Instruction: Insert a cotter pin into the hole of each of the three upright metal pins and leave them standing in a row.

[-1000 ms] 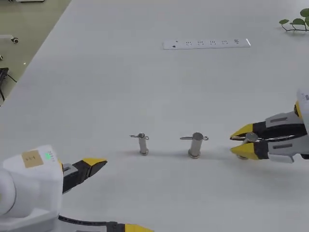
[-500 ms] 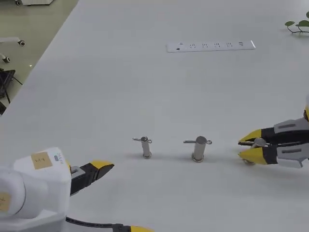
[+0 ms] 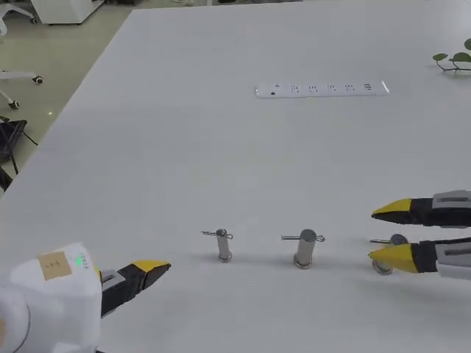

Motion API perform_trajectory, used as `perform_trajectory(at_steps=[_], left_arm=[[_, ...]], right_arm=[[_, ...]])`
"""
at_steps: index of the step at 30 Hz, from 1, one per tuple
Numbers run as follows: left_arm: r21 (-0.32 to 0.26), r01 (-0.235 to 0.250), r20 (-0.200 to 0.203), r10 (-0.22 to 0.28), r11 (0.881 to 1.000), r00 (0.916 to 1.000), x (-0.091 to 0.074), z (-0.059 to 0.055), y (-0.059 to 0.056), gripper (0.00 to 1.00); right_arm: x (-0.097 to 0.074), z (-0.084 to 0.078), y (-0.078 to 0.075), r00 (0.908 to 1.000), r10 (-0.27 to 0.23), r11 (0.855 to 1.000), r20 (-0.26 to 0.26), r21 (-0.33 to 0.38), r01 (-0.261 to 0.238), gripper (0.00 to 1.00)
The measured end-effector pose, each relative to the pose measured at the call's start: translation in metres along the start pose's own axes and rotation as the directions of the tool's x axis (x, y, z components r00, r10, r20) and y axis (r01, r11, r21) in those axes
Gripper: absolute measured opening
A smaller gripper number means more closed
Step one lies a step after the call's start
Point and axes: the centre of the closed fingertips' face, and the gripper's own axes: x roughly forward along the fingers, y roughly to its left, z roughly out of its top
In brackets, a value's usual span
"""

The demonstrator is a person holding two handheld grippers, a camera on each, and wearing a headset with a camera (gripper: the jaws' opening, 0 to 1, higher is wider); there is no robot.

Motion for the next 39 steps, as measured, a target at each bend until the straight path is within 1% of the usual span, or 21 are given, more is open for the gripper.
perform_trajectory(at_steps=[2, 3, 6, 8, 9, 10, 12, 13, 14, 16, 18, 19, 21, 24, 26, 28, 30, 32, 34, 37, 39], left_arm=[[-0.005, -0.008, 0.01, 0.008, 1.0, 0.9999, -0.002, 0.004, 0.002, 0.9], [-0.004, -0.016, 0.014, 0.016, 1.0, 0.9998, -0.003, 0.005, 0.004, 0.9], [-0.004, -0.031, 0.013, 0.031, 1.0, 0.9994, -0.007, 0.009, 0.007, 0.89], [-0.04, -0.026, 0.029, 0.027, 0.999, 0.9992, -0.01, 0.014, 0.007, 0.85], [-0.043, -0.026, 0.036, 0.028, 0.999, 0.999, -0.011, 0.016, 0.008, 0.84], [-0.053, -0.025, 0.042, 0.027, 0.998, 0.9987, -0.013, 0.018, 0.008, 0.84], [-0.063, -0.026, 0.05, 0.029, 0.998, 0.9983, -0.016, 0.021, 0.009, 0.85], [-0.067, -0.026, 0.054, 0.029, 0.997, 0.9981, -0.017, 0.022, 0.009, 0.85], [-0.069, -0.036, 0.073, 0.041, 0.997, 0.9965, -0.018, 0.024, 0.011, 0.85], [-0.077, -0.032, 0.098, 0.04, 0.997, 0.9944, -0.018, 0.028, 0.012, 0.84], [-0.101, -0.03, 0.105, 0.041, 0.994, 0.9937, -0.018, 0.028, 0.015, 0.83], [-0.104, -0.038, 0.107, 0.049, 0.994, 0.9931, -0.017, 0.028, 0.017, 0.83], [-0.109, -0.057, 0.111, 0.07, 0.992, 0.9913, -0.016, 0.027, 0.02, 0.85], [-0.147, -0.052, 0.129, 0.071, 0.988, 0.9891, -0.012, 0.026, 0.021, 0.86], [-0.155, -0.056, 0.118, 0.074, 0.986, 0.9903, -0.009, 0.021, 0.022, 0.86], [-0.149, -0.069, 0.102, 0.085, 0.986, 0.9911, -0.007, 0.016, 0.023, 0.86], [-0.145, -0.073, 0.088, 0.086, 0.987, 0.9924, -0.005, 0.011, 0.023, 0.86], [-0.121, -0.076, 0.039, 0.081, 0.99, 0.9959, -0.004, 0.0, 0.022, 0.86], [-0.12, -0.091, 0.011, 0.093, 0.989, 0.9957, -0.002, -0.007, 0.023, 0.86], [-0.11, -0.092, -0.025, 0.09, 0.99, 0.9956, 0.0, -0.015, 0.023, 0.85], [-0.114, -0.088, -0.034, 0.085, 0.99, 0.9958, 0.0, -0.017, 0.022, 0.85]], right_arm=[[-0.008, 0.015, -0.006, 0.9968, -0.065, 0.998, 0.046, 0.013, 0.065, 0.36], [-0.013, 0.023, -0.008, 0.9922, -0.096, 0.995, 0.079, 0.035, 0.093, 0.4], [-0.022, 0.036, 0.004, 0.9884, -0.096, 0.994, 0.117, 0.06, 0.09, 0.5], [-0.026, 0.039, 0.016, 0.9889, -0.084, 0.994, 0.122, 0.085, 0.074, 0.59], [-0.027, 0.04, 0.021, 0.9893, -0.081, 0.994, 0.121, 0.087, 0.071, 0.63], [-0.028, 0.039, 0.028, 0.9904, -0.083, 0.989, 0.11, 0.133, 0.068, 0.67], [-0.027, 0.036, 0.035, 0.9916, -0.086, 0.987, 0.097, 0.142, 0.072, 0.76], [-0.027, 0.032, 0.039, 0.9924, -0.096, 0.982, 0.077, 0.17, 0.082, 0.8], [-0.026, 0.029, 0.04, 0.9916, -0.112, 0.975, 0.064, 0.2, 0.097, 0.85], [-0.021, 0.021, 0.042, 0.9896, -0.131, 0.965, 0.058, 0.236, 0.114, 0.9], [-0.019, 0.011, 0.038, 0.9817, -0.188, 0.947, 0.028, 0.269, 0.174, 0.89], [-0.019, 0.008, 0.037, 0.9787, -0.204, 0.939, 0.02, 0.285, 0.19, 0.87], [-0.019, 0.005, 0.041, 0.977, -0.212, 0.925, 0.02, 0.326, 0.194, 0.89], [-0.022, 0.002, 0.045, 0.9686, -0.248, 0.902, 0.012, 0.366, 0.227, 0.94], [-0.026, -0.002, 0.047, 0.9619, -0.273, 0.886, -0.002, 0.389, 0.252, 0.95], [-0.028, -0.004, 0.05, 0.9615, -0.275, 0.882, -0.007, 0.396, 0.255, 0.97], [-0.032, -0.008, 0.052, 0.9556, -0.293, 0.862, -0.03, 0.423, 0.278, 0.98], [-0.034, -0.011, 0.053, 0.9521, -0.303, 0.859, -0.04, 0.422, 0.291, 0.98], [-0.037, -0.015, 0.053, 0.9473, -0.315, 0.848, -0.06, 0.431, 0.309, 0.98], [-0.04, -0.021, 0.052, 0.9408, -0.328, 0.834, -0.083, 0.441, 0.33, 0.98], [-0.041, -0.025, 0.051, 0.9382, -0.331, 0.827, -0.1, 0.447, 0.34, 0.98]])
